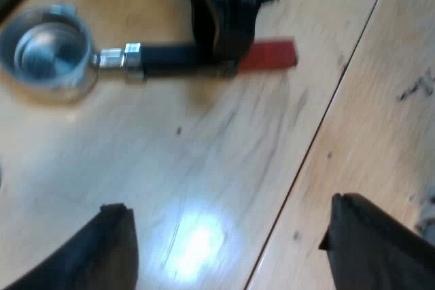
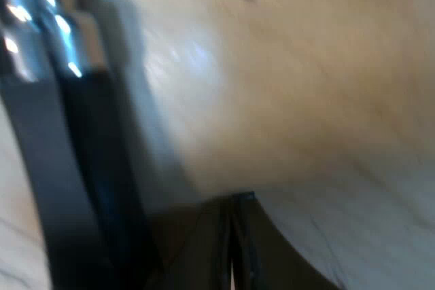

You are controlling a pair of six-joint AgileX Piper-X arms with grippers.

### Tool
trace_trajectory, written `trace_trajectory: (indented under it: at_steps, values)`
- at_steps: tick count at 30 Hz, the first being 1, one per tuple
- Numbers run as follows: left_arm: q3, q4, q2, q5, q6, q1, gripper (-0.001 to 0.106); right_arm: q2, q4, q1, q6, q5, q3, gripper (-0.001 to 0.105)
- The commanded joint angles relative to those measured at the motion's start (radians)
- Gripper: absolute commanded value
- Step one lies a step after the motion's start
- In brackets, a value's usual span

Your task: Put the handle in the coffee machine

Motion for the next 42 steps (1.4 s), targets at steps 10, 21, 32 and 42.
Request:
trace_trajectory:
  at_steps: [10,21,32,42]
  values:
    - [-0.002,0.035,0.003,-0.11,-0.029,-0.003,0.062,0.015,-0.03,0.047,-0.098,-0.004,0.006,0.0]
    - [-0.002,0.035,0.003,-0.125,-0.029,-0.003,0.062,0.032,-0.062,0.178,-0.028,-0.002,0.018,0.0]
    - [-0.034,0.042,0.003,-0.238,0.022,-0.003,0.062,0.037,-0.197,0.271,0.092,0.005,0.018,0.0]
    - [-0.044,0.059,0.003,-0.244,0.022,-0.003,0.062,0.079,-0.355,0.328,0.257,0.004,0.018,0.0]
